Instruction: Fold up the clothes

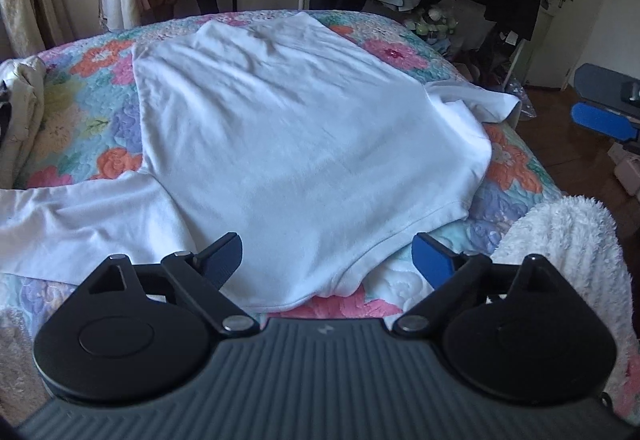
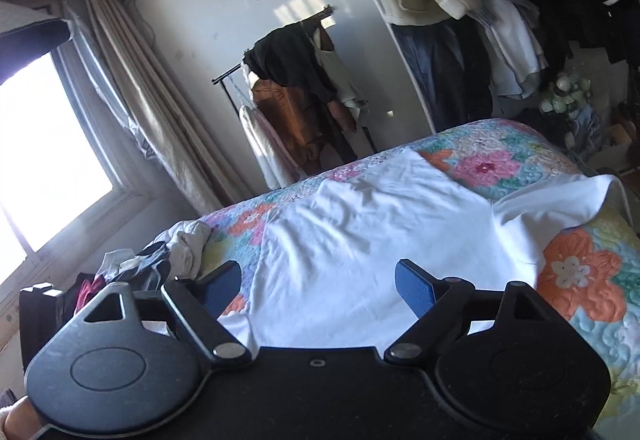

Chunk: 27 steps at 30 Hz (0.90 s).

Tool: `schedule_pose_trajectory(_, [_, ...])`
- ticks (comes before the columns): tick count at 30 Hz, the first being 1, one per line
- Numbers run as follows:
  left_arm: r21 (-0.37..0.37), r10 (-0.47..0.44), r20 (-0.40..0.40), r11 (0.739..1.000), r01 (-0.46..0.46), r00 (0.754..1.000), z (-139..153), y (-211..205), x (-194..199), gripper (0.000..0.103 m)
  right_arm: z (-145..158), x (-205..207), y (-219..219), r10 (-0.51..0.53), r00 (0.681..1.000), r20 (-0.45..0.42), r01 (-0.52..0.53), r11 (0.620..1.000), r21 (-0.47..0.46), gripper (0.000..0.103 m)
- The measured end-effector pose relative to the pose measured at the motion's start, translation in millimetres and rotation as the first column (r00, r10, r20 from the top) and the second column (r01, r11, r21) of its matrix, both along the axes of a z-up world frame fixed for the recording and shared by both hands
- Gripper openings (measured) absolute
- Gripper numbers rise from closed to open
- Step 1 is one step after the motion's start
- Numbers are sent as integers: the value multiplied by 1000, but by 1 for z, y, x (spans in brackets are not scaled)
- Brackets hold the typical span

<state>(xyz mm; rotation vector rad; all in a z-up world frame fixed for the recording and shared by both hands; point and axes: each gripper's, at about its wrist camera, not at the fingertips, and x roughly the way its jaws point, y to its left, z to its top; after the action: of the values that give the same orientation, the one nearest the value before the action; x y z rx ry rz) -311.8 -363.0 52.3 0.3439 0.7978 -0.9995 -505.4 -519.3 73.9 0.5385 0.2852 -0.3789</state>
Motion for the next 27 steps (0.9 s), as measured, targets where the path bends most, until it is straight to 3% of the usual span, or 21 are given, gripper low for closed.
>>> schedule_pose_trajectory(4, [8,19,93,1000,-20,995,9,8,-15,96,2,6,12,-43,998,-54,39,997,-69,94])
schedule_pose_trajectory(8, [3,30,87,1000,-30,996,9,14,-16,97,-10,21,22,-139,972,-190,100,974,-202,94])
schedule_pose_trajectory(11, [3,43,79,999,-44,996,6,18,-14,97,-17,29,29,-135,963,-234,71,962,-263,94])
schedule_pose_trajectory(16, [-47,84,50,996,-82,995,-4,24,-11,97,-27,43,36,-80,963,-257,12,966,-257,94])
schedule_pose_trajectory(20, [-20,73,21,997,-73,997,-13,21,-12,97,-40,54,42,-69,956,-286,-11,963,-270,94])
schedule_pose_trajectory(27, [26,107,36,994,-108,994,-27,15,-15,97,-51,61,53,-50,946,-321,-52,953,-300,94])
